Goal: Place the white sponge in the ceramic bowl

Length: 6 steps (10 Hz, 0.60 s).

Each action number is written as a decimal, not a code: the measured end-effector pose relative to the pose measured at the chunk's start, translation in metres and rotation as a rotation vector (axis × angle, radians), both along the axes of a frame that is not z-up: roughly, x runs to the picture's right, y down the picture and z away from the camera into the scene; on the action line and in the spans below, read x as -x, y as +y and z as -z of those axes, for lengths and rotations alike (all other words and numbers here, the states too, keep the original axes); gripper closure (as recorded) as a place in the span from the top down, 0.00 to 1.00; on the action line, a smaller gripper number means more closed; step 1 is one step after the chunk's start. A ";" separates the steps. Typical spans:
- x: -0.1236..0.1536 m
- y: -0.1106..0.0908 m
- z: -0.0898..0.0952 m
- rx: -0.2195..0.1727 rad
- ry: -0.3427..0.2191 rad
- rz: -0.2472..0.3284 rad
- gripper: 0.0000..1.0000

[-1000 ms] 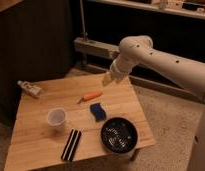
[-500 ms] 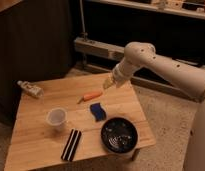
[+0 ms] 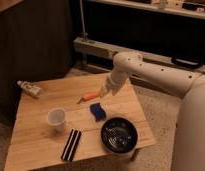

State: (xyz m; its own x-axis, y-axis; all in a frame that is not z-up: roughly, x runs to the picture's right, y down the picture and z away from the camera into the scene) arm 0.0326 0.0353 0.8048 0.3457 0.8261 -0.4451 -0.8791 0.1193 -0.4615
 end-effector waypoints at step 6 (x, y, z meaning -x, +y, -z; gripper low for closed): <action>0.015 0.038 -0.031 -0.047 -0.075 0.099 0.56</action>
State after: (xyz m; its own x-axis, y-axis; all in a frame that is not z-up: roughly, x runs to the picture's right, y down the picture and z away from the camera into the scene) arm 0.0177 0.0732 0.8356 0.4577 0.8056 -0.3762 -0.8250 0.2270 -0.5175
